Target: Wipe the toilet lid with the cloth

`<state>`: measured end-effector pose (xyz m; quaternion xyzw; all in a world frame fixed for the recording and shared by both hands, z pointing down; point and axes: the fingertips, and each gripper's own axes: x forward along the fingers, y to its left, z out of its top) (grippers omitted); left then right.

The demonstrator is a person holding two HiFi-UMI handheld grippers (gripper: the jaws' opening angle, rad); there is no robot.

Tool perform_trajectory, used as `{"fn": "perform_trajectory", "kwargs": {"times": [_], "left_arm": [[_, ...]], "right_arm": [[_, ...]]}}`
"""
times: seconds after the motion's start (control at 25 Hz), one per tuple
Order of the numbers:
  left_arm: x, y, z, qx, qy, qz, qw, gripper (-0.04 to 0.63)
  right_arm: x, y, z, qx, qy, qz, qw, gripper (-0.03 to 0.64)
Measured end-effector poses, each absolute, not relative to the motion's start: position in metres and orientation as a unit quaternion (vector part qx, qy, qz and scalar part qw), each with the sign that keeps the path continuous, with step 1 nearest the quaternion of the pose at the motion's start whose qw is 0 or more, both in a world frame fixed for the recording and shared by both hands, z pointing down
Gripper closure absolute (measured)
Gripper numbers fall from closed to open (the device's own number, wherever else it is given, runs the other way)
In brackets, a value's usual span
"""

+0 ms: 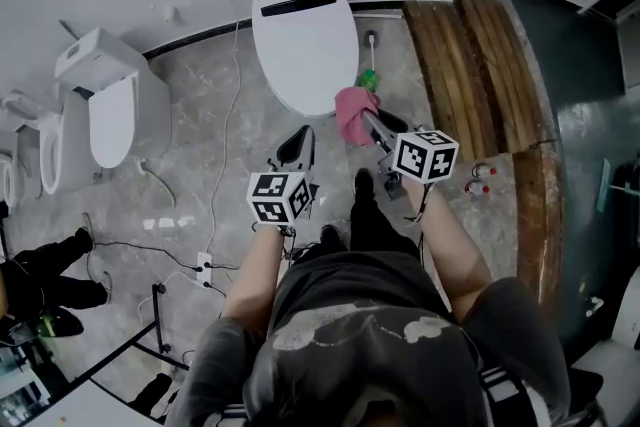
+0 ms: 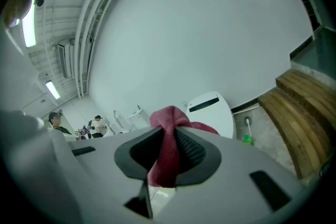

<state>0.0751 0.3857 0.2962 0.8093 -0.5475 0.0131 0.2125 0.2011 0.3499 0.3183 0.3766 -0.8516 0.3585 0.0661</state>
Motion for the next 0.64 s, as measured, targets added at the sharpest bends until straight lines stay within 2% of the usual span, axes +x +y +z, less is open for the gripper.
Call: {"fn": "perform_trajectory", "kwargs": {"times": [0.24, 0.64], "left_arm": [[0.065, 0.41, 0.275, 0.812, -0.551, 0.008, 0.19, 0.586], [0.077, 0.437, 0.281, 0.807, -0.557, 0.02, 0.194, 0.588]], "right_arm": [[0.214, 0.368, 0.301, 0.382, -0.858, 0.336, 0.069, 0.549], [0.225, 0.391, 0.308, 0.375, -0.861, 0.337, 0.071, 0.549]]}}
